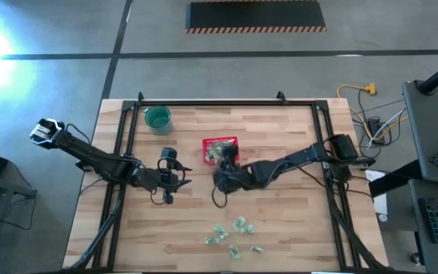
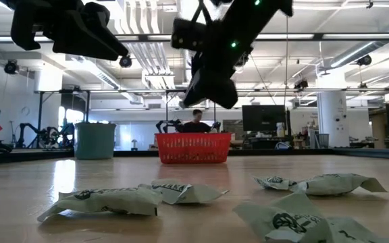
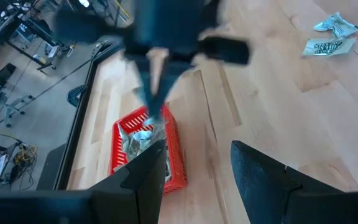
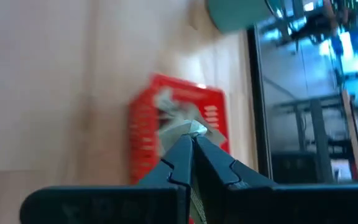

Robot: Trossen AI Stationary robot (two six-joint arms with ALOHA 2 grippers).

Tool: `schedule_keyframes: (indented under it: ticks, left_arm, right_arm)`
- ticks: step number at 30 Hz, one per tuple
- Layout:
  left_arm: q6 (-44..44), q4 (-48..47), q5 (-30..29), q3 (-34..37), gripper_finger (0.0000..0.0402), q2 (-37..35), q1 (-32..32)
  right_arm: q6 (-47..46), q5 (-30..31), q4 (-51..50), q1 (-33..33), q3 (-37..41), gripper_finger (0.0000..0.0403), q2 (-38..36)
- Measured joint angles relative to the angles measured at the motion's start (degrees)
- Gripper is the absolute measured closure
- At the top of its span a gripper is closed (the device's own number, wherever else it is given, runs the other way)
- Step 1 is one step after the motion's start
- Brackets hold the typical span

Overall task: Pick and place items into bin
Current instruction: Put the stevia packet into the red bin

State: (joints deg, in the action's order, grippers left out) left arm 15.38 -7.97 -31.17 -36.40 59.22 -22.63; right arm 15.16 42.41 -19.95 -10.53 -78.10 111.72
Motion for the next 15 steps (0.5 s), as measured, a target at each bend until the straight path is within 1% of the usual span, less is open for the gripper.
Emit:
schedule_keyframes:
  ticks: [3, 7, 9, 13, 15]
  left_arm:
    - [0.0, -0.1, 0.0, 0.0, 0.0237, 0.0, 0.0]
    - [0.0, -0.1, 0.0, 0.0, 0.0237, 0.0, 0.0]
    - [0.0, -0.2, 0.0, 0.0, 0.0237, 0.0, 0.0]
    - [0.0, -0.2, 0.0, 0.0, 0.0237, 0.0, 0.0]
    - [0.0, -0.2, 0.0, 0.0, 0.0237, 0.0, 0.0]
  right_arm:
    - [-1.8, -0.5, -0.7, 3.7, 0.3, 0.0394, 0.0]
    - [-6.6, -0.9, -1.2, 8.2, 1.8, 0.0394, 0.0]
    - [-8.2, -3.1, -1.3, 9.8, 2.5, 0.0394, 0.0]
    - [-9.3, -9.5, -1.3, 11.3, 3.3, 0.0394, 0.0]
    - [-10.1, -10.0, -1.3, 11.5, 3.3, 0.0394, 0.0]
